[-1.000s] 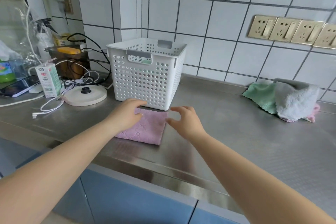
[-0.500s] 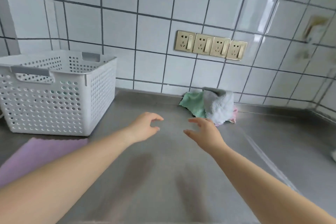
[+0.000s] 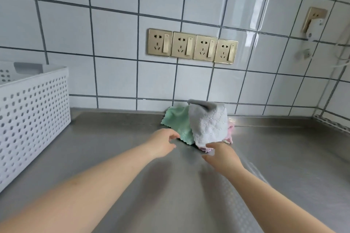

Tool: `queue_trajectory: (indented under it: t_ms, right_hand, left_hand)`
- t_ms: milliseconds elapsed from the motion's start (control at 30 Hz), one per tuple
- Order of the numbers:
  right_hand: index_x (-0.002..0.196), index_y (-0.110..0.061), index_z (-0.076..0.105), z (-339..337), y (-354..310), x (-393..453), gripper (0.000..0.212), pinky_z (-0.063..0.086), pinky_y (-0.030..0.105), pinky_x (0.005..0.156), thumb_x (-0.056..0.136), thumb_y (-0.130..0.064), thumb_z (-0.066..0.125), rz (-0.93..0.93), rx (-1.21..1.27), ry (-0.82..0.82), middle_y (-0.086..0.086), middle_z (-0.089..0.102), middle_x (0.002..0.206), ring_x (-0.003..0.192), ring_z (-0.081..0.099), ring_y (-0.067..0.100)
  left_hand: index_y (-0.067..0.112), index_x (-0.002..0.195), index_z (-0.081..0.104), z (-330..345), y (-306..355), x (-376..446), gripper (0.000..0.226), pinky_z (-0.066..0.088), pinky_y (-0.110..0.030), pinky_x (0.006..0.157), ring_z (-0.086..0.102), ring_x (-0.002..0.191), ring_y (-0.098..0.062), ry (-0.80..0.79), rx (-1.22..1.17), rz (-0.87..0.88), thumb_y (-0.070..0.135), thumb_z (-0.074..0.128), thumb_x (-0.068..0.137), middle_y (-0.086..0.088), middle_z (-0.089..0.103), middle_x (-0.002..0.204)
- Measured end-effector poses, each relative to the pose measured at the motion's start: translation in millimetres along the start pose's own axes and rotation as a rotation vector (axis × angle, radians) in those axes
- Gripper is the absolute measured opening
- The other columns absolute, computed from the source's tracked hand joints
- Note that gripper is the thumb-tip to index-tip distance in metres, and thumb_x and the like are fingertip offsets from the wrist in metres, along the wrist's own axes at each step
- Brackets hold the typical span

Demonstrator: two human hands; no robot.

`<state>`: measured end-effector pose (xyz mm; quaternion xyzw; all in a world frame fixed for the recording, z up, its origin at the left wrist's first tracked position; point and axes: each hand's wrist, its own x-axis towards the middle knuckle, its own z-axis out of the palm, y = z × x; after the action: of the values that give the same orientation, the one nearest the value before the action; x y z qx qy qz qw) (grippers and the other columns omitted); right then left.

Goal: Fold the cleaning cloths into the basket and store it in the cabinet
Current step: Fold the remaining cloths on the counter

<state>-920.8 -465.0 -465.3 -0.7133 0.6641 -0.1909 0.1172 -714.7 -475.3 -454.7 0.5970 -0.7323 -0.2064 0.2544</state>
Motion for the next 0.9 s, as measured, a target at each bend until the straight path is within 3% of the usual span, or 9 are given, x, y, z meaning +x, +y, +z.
queue_trajectory:
  t_ms: [67, 200, 300, 467, 533, 667, 800, 900]
  right_hand:
    - [0.113, -0.031, 0.059, 8.4, 4.7, 14.1, 0.03, 0.045, 0.031, 0.09, 0.083, -0.031, 0.058, -0.006, -0.036, -0.005, 0.001, 0.057, 0.128, 0.116, 0.053, 0.022]
    - [0.12, -0.03, 0.059, 24.6, 10.6, 36.8, 0.035, 0.045, 0.031, 0.088, 0.085, -0.033, 0.059, -0.05, -0.106, 0.055, 0.002, 0.056, 0.12, 0.114, 0.051, 0.025]
    - [0.113, -0.028, 0.064, 29.1, 12.1, 47.8, 0.028, 0.045, 0.03, 0.084, 0.086, -0.031, 0.057, -0.067, -0.095, 0.1, 0.004, 0.056, 0.115, 0.109, 0.052, 0.026]
    - [0.081, -0.034, 0.067, 29.8, 14.1, 56.1, 0.007, 0.049, 0.028, 0.079, 0.082, -0.037, 0.061, 0.004, 0.056, 0.112, -0.007, 0.067, 0.099, 0.095, 0.06, 0.017]
    - [0.068, -0.036, 0.06, 25.2, 13.6, 54.2, 0.014, 0.049, 0.028, 0.078, 0.08, -0.039, 0.064, 0.032, 0.16, 0.112, -0.013, 0.068, 0.086, 0.088, 0.061, 0.012]
    - [0.072, -0.029, 0.063, 5.9, 7.1, 45.4, 0.01, 0.043, 0.025, 0.068, 0.082, -0.032, 0.065, -0.003, 0.38, 0.136, -0.017, 0.064, 0.075, 0.077, 0.059, 0.009]
    - [0.075, -0.02, 0.064, -18.9, 0.8, 39.1, 0.01, 0.037, 0.012, 0.048, 0.083, -0.024, 0.059, -0.022, 0.516, 0.169, -0.012, 0.061, 0.066, 0.05, 0.052, -0.001]
    - [0.075, -0.019, 0.064, -38.1, 0.2, 39.2, 0.012, 0.038, 0.014, 0.048, 0.083, -0.023, 0.057, -0.043, 0.556, 0.189, -0.011, 0.06, 0.066, 0.048, 0.049, 0.0]
  left_hand:
    - [0.017, 0.127, 0.055, 11.0, -3.8, 16.0, 0.041, 0.041, -0.025, 0.1, 0.054, 0.117, -0.014, -0.015, -0.01, -0.006, 0.004, 0.058, 0.088, 0.0, 0.056, 0.132]
    - [0.011, 0.136, 0.046, 29.1, -5.7, 36.9, 0.05, 0.035, -0.011, 0.092, 0.05, 0.123, -0.015, -0.049, -0.06, 0.018, -0.004, 0.051, 0.089, -0.004, 0.051, 0.137]
    - [0.014, 0.138, 0.043, 38.5, -4.4, 47.4, 0.052, 0.034, -0.01, 0.091, 0.051, 0.122, -0.017, -0.056, -0.11, 0.036, -0.006, 0.047, 0.09, -0.01, 0.05, 0.136]
    - [0.019, 0.14, 0.042, 51.2, 0.8, 58.3, 0.056, 0.039, -0.019, 0.096, 0.054, 0.117, -0.019, -0.067, -0.114, 0.08, -0.006, 0.045, 0.089, -0.01, 0.052, 0.134]
    - [0.02, 0.138, 0.045, 53.1, 5.2, 60.6, 0.056, 0.039, -0.019, 0.096, 0.054, 0.116, -0.017, -0.025, -0.093, 0.11, -0.006, 0.045, 0.088, -0.007, 0.054, 0.131]
    - [0.022, 0.133, 0.052, 49.3, 18.8, 65.8, 0.05, 0.038, -0.017, 0.091, 0.055, 0.111, -0.015, 0.098, -0.022, 0.184, 0.001, 0.053, 0.087, -0.002, 0.056, 0.125]
    - [0.019, 0.118, 0.065, 38.5, 31.1, 72.5, 0.037, 0.041, -0.024, 0.097, 0.057, 0.107, -0.014, 0.238, -0.039, 0.232, 0.004, 0.053, 0.087, -0.003, 0.06, 0.118]
    - [0.018, 0.112, 0.068, 30.4, 43.4, 75.3, 0.03, 0.04, -0.016, 0.091, 0.056, 0.1, -0.008, 0.282, -0.068, 0.31, 0.007, 0.054, 0.088, 0.0, 0.061, 0.113]
